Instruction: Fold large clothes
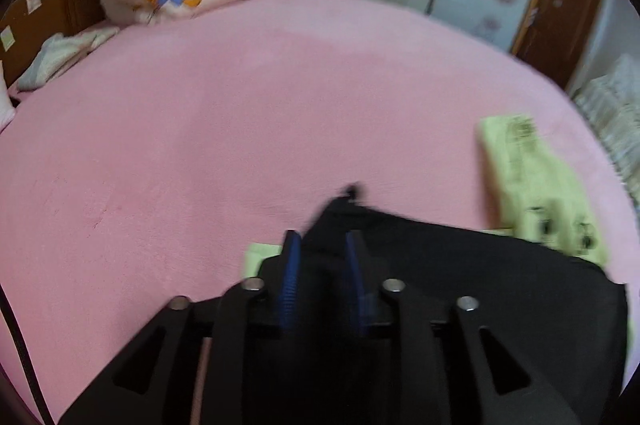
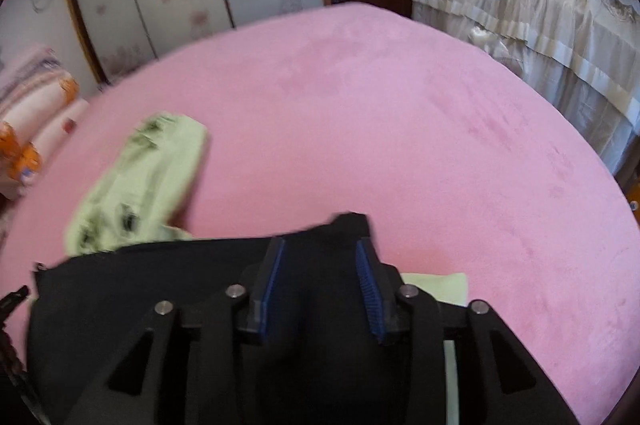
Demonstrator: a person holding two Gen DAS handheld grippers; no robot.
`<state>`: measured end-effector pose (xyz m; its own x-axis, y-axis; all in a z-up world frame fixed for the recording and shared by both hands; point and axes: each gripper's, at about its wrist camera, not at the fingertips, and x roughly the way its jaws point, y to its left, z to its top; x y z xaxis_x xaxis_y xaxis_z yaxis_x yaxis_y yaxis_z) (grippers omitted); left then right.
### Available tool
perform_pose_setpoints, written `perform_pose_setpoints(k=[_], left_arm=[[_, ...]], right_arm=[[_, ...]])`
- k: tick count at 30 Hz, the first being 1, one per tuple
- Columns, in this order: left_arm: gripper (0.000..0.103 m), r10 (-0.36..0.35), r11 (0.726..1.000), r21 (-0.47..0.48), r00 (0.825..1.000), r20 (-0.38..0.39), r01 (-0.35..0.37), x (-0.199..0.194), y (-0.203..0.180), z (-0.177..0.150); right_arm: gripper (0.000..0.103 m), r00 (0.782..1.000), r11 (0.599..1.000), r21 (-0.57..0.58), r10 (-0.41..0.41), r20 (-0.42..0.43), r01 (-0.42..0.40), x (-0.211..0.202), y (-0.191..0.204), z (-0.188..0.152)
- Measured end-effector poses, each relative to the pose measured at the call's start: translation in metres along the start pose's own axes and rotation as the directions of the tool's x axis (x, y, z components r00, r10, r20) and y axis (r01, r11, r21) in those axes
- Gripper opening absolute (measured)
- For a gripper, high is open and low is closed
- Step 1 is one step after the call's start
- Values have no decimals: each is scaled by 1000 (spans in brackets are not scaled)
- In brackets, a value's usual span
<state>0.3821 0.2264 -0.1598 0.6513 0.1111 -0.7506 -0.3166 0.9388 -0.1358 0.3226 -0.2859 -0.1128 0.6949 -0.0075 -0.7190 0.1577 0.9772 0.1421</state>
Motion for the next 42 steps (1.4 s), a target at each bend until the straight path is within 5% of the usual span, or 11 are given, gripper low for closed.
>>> perform_pose_setpoints(k=[5, 9, 12, 16, 18, 20, 22, 24, 27, 31, 42], left_arm=[[49, -184, 977, 96, 981, -68, 190, -20, -64, -38], [49, -124, 967, 202, 982, -144, 152, 6, -99, -72], [51, -105, 961, 241, 986, -131, 135, 16, -95, -71], [55, -20, 969, 242, 993, -119, 48, 29, -65, -53], [74, 19, 980, 200, 992, -126, 7, 36, -38, -44], [76, 25, 990, 143, 991, -134, -6, 41, -11, -39], [76, 14, 993, 116, 989, -144, 3, 40, 0, -37], [76, 20, 993, 118, 989, -150, -2, 38, 1, -36], [76, 47, 991, 131, 986, -160, -26, 28, -4, -36], [76, -4, 991, 135, 986, -164, 27, -4, 1, -39], [76, 15, 989, 148, 979, -204, 16, -81, 73, -90]], right_arm=[[46, 974, 962, -183, 181, -135, -204, 8, 99, -35], [46, 956, 932, -269, 187, -225, -245, 30, 149, -67], [44, 971, 930, -315, 127, -201, -187, 43, 144, -70], [45, 987, 954, -290, -111, -119, 72, 57, 78, -50], [46, 965, 947, -236, -246, -95, 218, 62, 27, -40], [46, 927, 927, -156, -359, -107, 341, 62, -29, -35], [46, 934, 942, -78, -333, -128, 325, 54, -62, -35], [49, 898, 909, -87, -416, -140, 407, 48, -74, -37], [49, 928, 942, -31, -335, -165, 334, 28, -84, -36], [49, 977, 989, 98, -90, -191, 110, -19, -97, -32], [49, 949, 998, -31, 39, -312, -51, -94, -103, -109]])
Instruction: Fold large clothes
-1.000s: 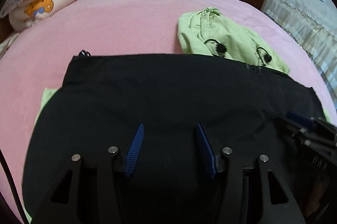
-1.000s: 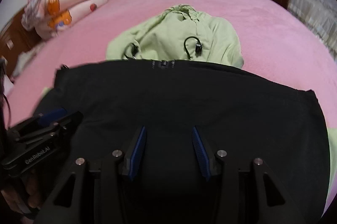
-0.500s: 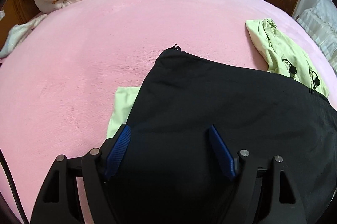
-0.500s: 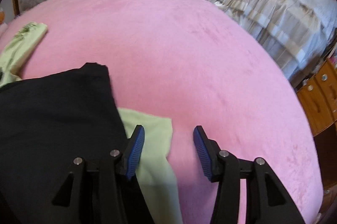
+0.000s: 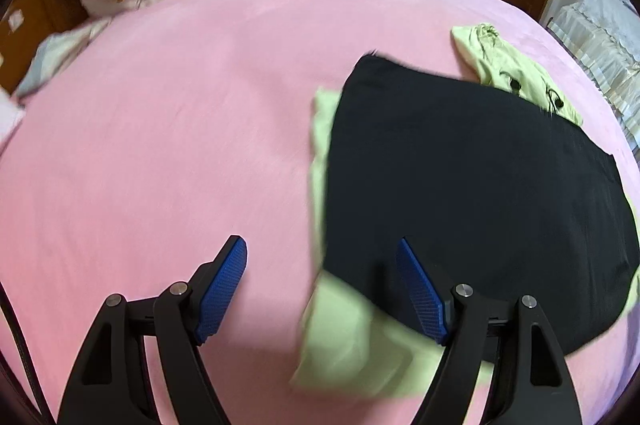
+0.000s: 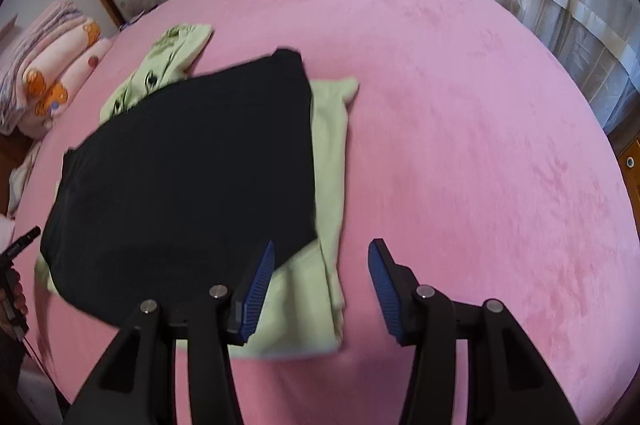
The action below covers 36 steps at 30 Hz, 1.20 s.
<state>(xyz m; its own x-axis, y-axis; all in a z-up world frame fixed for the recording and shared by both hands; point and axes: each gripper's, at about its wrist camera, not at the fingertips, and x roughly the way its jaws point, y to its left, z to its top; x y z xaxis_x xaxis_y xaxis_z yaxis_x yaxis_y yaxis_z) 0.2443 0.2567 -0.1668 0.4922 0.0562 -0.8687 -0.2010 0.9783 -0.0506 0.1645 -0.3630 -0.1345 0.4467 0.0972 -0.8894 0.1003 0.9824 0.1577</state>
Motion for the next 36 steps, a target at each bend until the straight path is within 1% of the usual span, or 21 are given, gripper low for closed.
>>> perform_pose_setpoints(k=[2, 4, 7, 10, 11, 12, 13, 14, 15, 17, 18, 21, 24, 26, 29, 32, 33, 34, 35, 36], left_arm=[[76, -22, 1000, -21, 999, -42, 21, 2, 12, -11], [76, -29, 999, -43, 997, -67, 26, 6, 22, -23], [76, -51, 997, -62, 996, -79, 46, 11, 25, -30], [76, -70, 995, -72, 995, -71, 65, 14, 26, -31], [74, -71, 996, -67, 995, -68, 67, 15, 25, -31], [59, -77, 995, -60, 995, -64, 73, 15, 24, -31], [39, -101, 994, -52, 993, -62, 98, 15, 22, -30], [30, -146, 988, -53, 987, -67, 143, 15, 20, -29], [20, -163, 986, -60, 984, -67, 159, 15, 17, -28], [16, -131, 991, -41, 990, -47, 129, 12, 12, -27], [15, -126, 992, -32, 991, -39, 125, 10, 11, -27], [12, -125, 992, -24, 992, -28, 124, 9, 13, -31], [8, -105, 994, -9, 994, -22, 105, 10, 12, -38], [6, -73, 997, 17, 997, -13, 73, 10, 10, -46], [5, -56, 998, 34, 998, -5, 56, 8, 9, -57], [6, -54, 997, 47, 998, -11, 55, 6, 9, -59], [7, -44, 998, 53, 999, -17, 45, 3, 8, -57], [14, -26, 998, 55, 1000, -18, 27, 0, 7, -55], [20, 10, 998, 55, 1000, -14, -9, -4, 6, -53], [31, 37, 998, 53, 999, -2, -37, -8, 5, -52]], right_arm=[[49, 1000, 1000, -2, 6, -21, -6, 6, 0, -8], [49, 999, 1000, 0, 21, -31, -21, 13, 1, -15], [49, 998, 999, -14, 42, -41, -43, 19, 5, -17], [38, 999, 998, -66, 9, -32, -11, 22, 14, -20], [26, 1000, 996, -83, -11, -23, 9, 21, 16, -21], [14, 1000, 996, -92, -16, -14, 15, 18, 17, -23], [11, 1000, 995, -98, -18, 0, 18, 14, 17, -24], [9, 1000, 994, -105, -21, 15, 23, 9, 18, -26], [6, 999, 993, -112, -26, 30, 29, 4, 19, -28], [3, 997, 991, -129, -37, 69, 46, -10, 21, -37], [2, 996, 991, -128, -38, 75, 47, -12, 21, -39], [1, 996, 993, -96, -55, 64, 61, -10, 12, -53], [0, 996, 995, -46, -83, 21, 84, 8, 1, -64], [0, 990, 989, -34, -144, -4, 144, 21, -5, -69], [0, 992, 992, -9, -128, 0, 128, 20, -7, -68], [0, 990, 989, -24, -144, -3, 144, 16, 0, -62], [0, 989, 988, -22, -151, -5, 150, 13, 0, -61], [0, 986, 986, -14, -166, 4, 166, 8, 2, -58], [0, 984, 984, 0, -179, 19, 179, 2, 3, -56], [1, 982, 983, 10, -186, 37, 185, -2, 3, -54]])
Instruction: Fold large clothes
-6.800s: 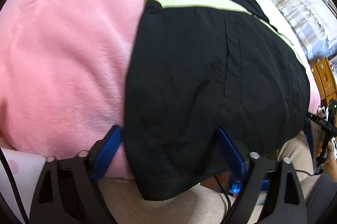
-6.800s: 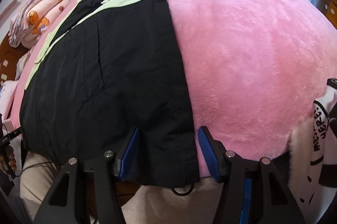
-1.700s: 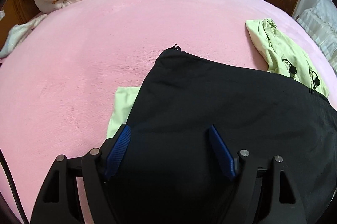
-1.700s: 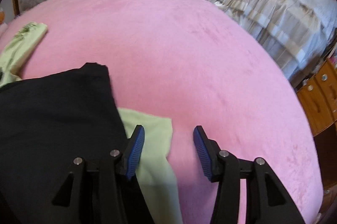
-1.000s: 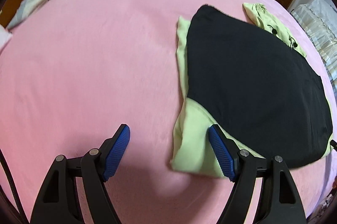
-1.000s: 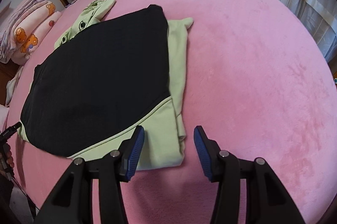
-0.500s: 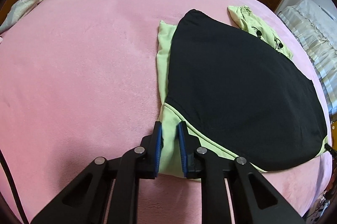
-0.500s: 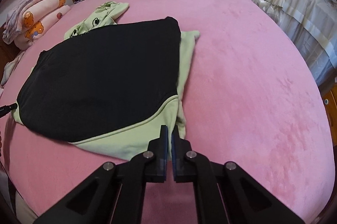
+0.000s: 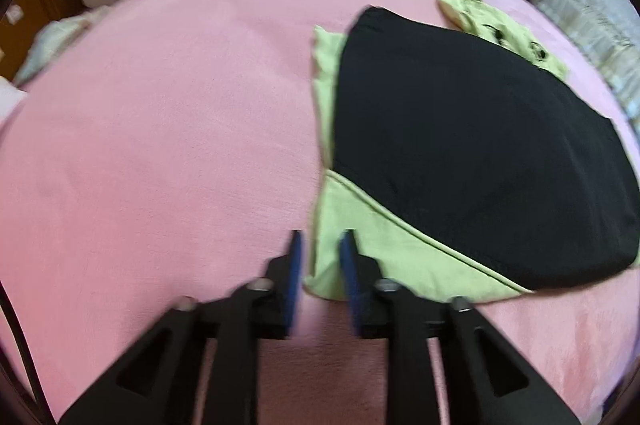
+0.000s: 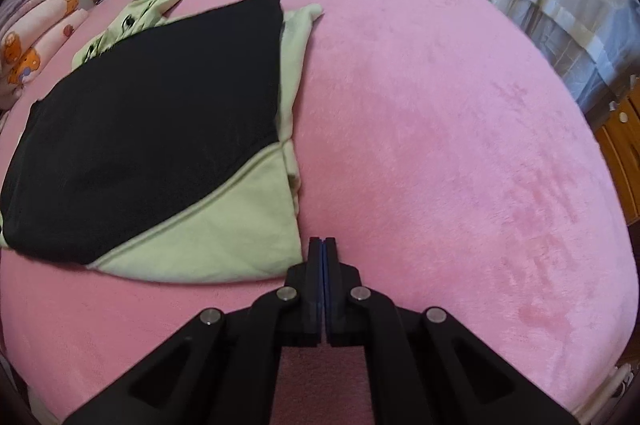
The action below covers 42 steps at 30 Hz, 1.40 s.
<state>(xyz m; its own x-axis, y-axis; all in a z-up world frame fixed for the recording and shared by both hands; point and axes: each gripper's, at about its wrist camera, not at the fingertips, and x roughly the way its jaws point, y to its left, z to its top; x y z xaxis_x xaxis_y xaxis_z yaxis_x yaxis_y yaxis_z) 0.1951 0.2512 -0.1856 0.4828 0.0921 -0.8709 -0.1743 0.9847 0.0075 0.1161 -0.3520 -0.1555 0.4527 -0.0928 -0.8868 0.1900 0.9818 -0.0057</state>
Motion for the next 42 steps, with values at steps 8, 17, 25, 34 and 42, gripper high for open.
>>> perform_pose_setpoints(k=[8, 17, 25, 34, 42], left_arm=[[57, -73, 997, 35, 986, 153, 69, -39, -54, 15], [57, -228, 974, 17, 972, 63, 227, -1, -143, -3], [61, -60, 994, 90, 997, 52, 55, 14, -110, -23], [62, -63, 998, 14, 998, 31, 63, 17, -75, -20], [66, -62, 997, 43, 997, -40, 64, 21, -78, -6]], right_arm=[[5, 985, 987, -129, 110, 133, -93, -38, 86, 23], [5, 939, 894, -309, 343, 3, -326, 1, 241, 5], [3, 981, 956, -230, 191, 14, -183, 34, 166, -1], [0, 987, 984, -82, 157, -18, -158, 38, 85, 0], [3, 997, 983, -171, 63, -54, -72, 40, 106, 3]])
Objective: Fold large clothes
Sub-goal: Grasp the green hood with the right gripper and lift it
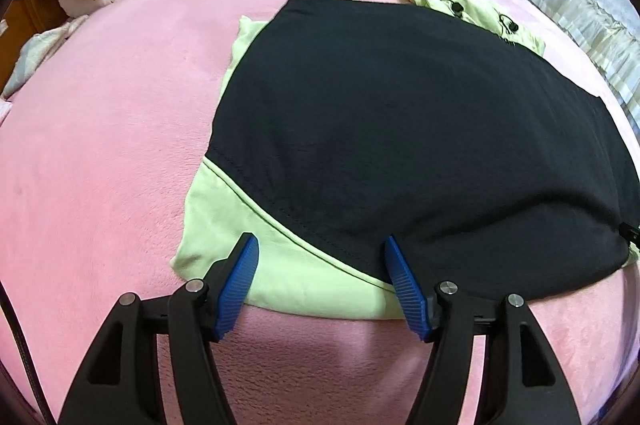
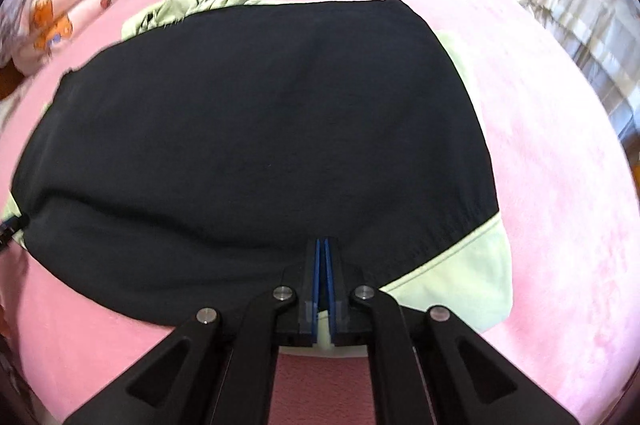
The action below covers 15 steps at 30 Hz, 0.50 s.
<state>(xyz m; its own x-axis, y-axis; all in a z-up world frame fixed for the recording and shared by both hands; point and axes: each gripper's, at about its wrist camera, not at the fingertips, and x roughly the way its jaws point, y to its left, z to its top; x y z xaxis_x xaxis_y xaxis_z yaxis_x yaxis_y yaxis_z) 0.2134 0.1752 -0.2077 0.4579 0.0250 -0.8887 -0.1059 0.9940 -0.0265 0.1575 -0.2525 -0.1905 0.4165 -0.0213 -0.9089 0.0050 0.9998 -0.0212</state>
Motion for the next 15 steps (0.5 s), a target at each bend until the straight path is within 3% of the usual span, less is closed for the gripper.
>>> perform_pose_setpoints(k=[4, 7, 9, 13, 15], left_arm=[[68, 8, 997, 78, 991, -133, 3, 3, -5, 19], [68, 2, 989, 148, 978, -210, 29, 2, -13, 50], [68, 1, 985, 169, 975, -221, 37, 0, -17, 78], [69, -24, 983, 174, 985, -169, 54, -2, -29, 161], [69, -53, 982, 174, 987, -151, 79, 3, -38, 199]], right_arm=[[3, 995, 998, -67, -24, -93, 18, 5, 6, 17], [4, 975, 990, -140, -53, -214, 23, 12, 14, 35], [6, 954, 987, -158, -50, -296, 3, 14, 17, 53], [11, 952, 989, -122, 47, -304, -88, 1, 22, 109], [31, 962, 987, -110, 86, -258, -118, -5, 27, 146]])
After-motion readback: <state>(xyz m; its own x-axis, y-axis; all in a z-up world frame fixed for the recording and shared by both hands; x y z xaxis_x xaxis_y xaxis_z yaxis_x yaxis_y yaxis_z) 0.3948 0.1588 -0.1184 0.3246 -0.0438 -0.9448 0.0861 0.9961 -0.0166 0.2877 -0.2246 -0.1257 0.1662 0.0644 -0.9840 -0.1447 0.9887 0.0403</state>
